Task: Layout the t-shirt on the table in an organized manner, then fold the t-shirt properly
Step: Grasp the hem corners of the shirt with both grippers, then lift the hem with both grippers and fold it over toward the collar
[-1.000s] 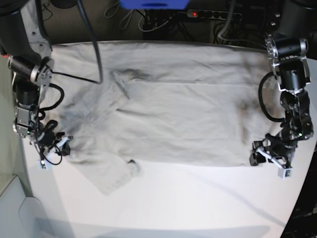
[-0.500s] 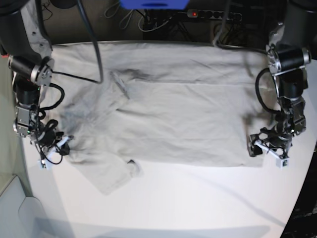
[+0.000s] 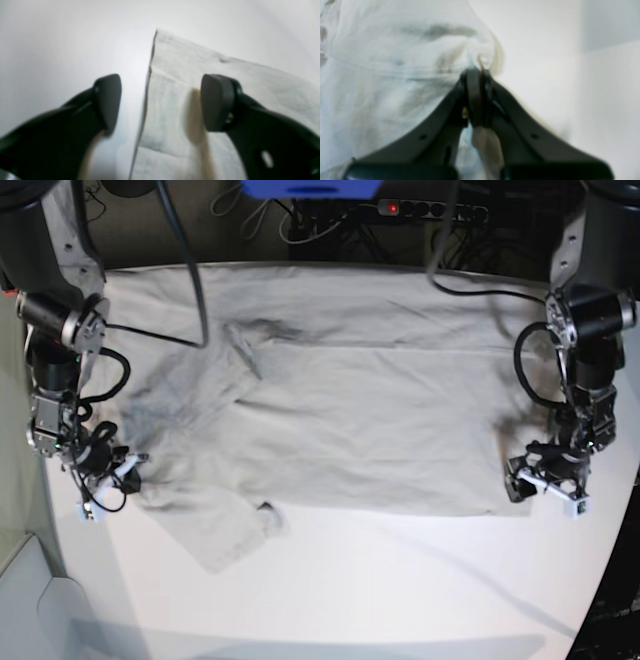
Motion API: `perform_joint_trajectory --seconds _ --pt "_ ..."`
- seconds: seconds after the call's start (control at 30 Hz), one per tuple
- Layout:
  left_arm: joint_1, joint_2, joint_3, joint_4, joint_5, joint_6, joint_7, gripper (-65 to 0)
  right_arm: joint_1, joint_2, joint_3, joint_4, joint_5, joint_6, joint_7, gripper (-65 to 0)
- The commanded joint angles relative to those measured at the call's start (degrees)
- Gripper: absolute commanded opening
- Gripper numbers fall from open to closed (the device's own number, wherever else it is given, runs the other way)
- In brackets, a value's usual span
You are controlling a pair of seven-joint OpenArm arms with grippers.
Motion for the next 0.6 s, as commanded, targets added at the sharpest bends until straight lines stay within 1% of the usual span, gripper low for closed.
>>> perform_joint_trajectory --seconds 0.0,0.1,0.13,0.2,0.23,0.27,0.3,0.37,0.47,0.53,0.57 --pt "-1.55 -0.55 1.28 0.39 -0.07 -0.13 0.08 -23.8 0.79 0.66 -0.06 0.33 -1.37 -0.03 -2.20 -65.0" --pt "-1.38 -0.37 5.77 0.30 -0.42 -0.13 0.08 -41.2 0.79 0.66 -0.06 0.33 -1.37 -0.03 -2.20 -65.0" --pt "-1.38 -0.37 6.47 0.30 -0.60 -0.13 0.08 -46.5 0.79 0.66 -0.06 0.33 -1.37 -0.03 -2.20 -65.0" --pt "-1.38 0.42 7.35 0.21 -0.42 -0.13 0.17 -60.4 0.79 0.66 -0.06 0.33 -1.37 -0.03 -2.29 -65.0" --pt "-1.38 0.59 7.35 0.21 -0.16 -0.13 0.17 -65.0 0.79 0.66 -0.06 0.33 -1.37 -0.03 -2.29 -65.0" --pt "-1.38 0.59 7.44 0.21 -0.16 -0.13 0.17 -65.0 0.79 0.66 -0.06 0.33 -1.37 -0.03 -2.29 -65.0" --pt "-1.38 0.59 7.53 0.21 -0.16 -0.13 0.34 -63.4 0.79 0.66 -0.06 0.42 -1.37 -0.03 -2.29 -65.0" --pt "-1.38 0.50 7.35 0.91 -0.60 -0.40 2.10 -65.0 0.87 0.66 -0.06 0.50 -1.37 -0.03 -2.29 -65.0" --pt "-1.82 0.42 5.59 1.53 -0.69 -0.84 2.89 -64.6 1.22 0.66 0.03 0.59 -1.37 -0.03 -2.03 -65.0" --pt "-2.08 0.50 4.27 5.49 -0.69 -0.84 3.60 -64.6 1.22 0.57 0.29 2.35 -1.28 -0.03 -2.03 -65.0" --pt "-1.55 0.50 3.75 7.77 -0.69 -0.84 4.92 -64.6 0.87 0.57 0.38 4.46 -1.11 -0.03 -2.03 -65.0"
